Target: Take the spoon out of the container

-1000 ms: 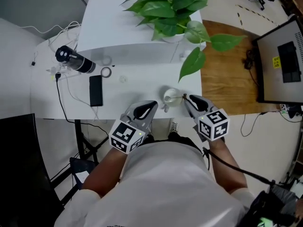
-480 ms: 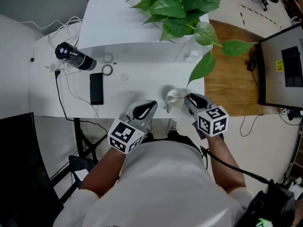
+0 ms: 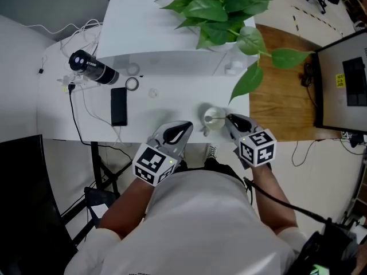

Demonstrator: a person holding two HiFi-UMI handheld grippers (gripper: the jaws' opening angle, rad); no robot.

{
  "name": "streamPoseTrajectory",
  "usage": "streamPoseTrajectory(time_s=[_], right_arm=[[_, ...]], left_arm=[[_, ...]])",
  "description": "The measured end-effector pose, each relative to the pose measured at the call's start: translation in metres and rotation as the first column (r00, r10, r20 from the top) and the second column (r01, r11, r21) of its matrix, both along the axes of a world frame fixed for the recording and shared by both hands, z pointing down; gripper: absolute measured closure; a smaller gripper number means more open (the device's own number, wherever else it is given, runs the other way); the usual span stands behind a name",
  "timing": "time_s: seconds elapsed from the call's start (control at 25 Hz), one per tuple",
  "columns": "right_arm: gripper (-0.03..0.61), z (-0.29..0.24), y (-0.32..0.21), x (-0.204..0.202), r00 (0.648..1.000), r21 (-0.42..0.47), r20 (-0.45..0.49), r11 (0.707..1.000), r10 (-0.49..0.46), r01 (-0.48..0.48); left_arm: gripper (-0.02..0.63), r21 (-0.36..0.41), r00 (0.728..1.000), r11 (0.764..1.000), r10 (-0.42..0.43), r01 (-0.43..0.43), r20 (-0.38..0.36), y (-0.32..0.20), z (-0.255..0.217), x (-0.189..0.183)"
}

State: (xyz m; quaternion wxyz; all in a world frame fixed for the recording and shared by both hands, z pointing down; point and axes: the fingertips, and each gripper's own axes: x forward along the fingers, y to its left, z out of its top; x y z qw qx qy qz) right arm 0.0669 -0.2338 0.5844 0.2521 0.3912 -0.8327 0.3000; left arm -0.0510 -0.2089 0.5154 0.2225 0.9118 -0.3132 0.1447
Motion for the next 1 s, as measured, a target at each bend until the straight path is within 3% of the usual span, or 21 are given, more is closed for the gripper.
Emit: streamPoseTrajectory(time_s=[0.44,1.0], right_arm=[[0.522,-0.041,0.004,0.007,1.0,0.092,0.018,0.996,0.003,-0.004],[0.522,-0.144,0.026,0.014,0.986,0.25,0.164,0.968,-0.002,-0.04]], left_arm=[[0.61,0.048,1.0,0.999,-0.007,0.008,-0.007,0.007,-0.019,0.003],[0.609,0.183,0.999,0.983,-0.003,0.01,-0.04,0.014,-0.078,0.006]])
